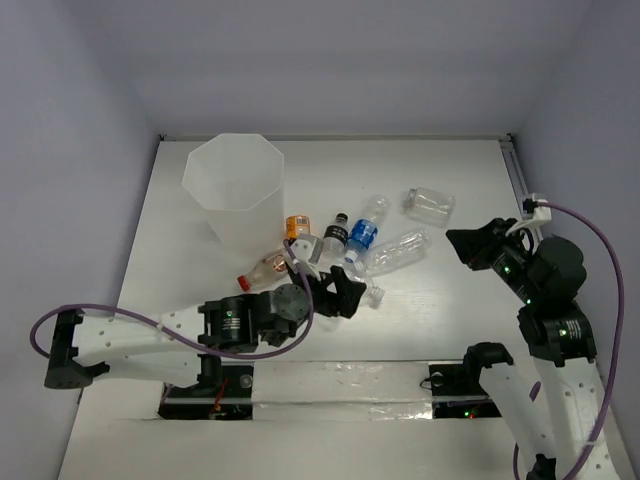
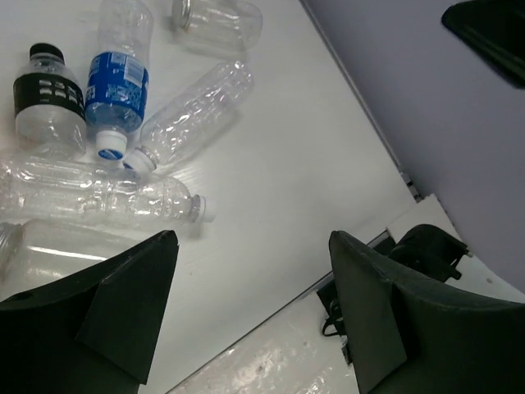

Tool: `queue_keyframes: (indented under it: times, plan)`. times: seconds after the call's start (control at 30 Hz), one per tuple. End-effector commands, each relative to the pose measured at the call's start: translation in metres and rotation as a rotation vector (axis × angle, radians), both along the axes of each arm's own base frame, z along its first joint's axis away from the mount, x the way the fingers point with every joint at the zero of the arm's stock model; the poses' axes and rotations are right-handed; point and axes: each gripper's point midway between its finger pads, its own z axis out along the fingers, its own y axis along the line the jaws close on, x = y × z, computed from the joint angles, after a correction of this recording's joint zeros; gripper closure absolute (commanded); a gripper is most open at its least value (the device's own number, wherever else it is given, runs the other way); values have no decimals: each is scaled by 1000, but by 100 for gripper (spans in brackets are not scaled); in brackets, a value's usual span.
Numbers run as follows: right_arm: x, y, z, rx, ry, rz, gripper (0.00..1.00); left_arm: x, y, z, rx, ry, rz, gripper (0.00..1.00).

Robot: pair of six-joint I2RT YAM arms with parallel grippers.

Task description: Put the plastic bottles in the bin

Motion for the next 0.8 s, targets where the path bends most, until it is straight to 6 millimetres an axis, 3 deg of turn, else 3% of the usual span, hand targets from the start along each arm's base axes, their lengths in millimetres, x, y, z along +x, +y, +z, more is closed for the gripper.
queue_keyframes:
  times: [0.0, 0.07, 0.17, 0.2, 0.27, 0.37, 0.4, 0.43, 0.47, 0.53, 0.63, 0.67, 0.7, 0.77]
  plan:
    - [-2, 4, 11, 11, -53, 23, 74, 2, -10, 9, -35, 35, 26, 28]
    - [-1, 4, 7, 10, -43, 23, 71, 4, -12, 5, -25, 48, 40, 33]
    - [-2, 9, 3, 10, -37, 48, 94, 3, -13, -4, -41, 77, 51, 44]
    - [-2, 10, 1, 15, -30, 55, 100, 3, -12, -7, -49, 92, 58, 53]
    - [-1, 18, 2, 37, -40, 94, 100, 3, -9, -24, -72, 168, 81, 65]
    - [-3, 39, -8, 81, -14, 165, 100, 8, 7, -63, -53, 289, 129, 98]
    - [-3, 44, -12, 86, -5, 175, 100, 8, 12, -72, -95, 356, 167, 100]
    - [-5, 50, -15, 96, 7, 189, 100, 10, 22, -76, -124, 389, 194, 100]
    - [-8, 62, -17, 97, 15, 217, 100, 6, 31, -95, -116, 431, 215, 100]
    - [-12, 76, -21, 99, 37, 249, 100, 4, 51, -103, -195, 525, 292, 100]
    - [-12, 94, -32, 65, 70, 273, 100, -5, 68, -124, -215, 607, 338, 80]
    - [-10, 96, -34, 54, 74, 269, 100, -9, 70, -132, -199, 629, 335, 71]
    - [-10, 103, -41, 34, 90, 289, 100, -11, 71, -136, -190, 643, 333, 54]
    - [-9, 108, -46, 14, 102, 293, 100, -15, 71, -148, -159, 672, 342, 41]
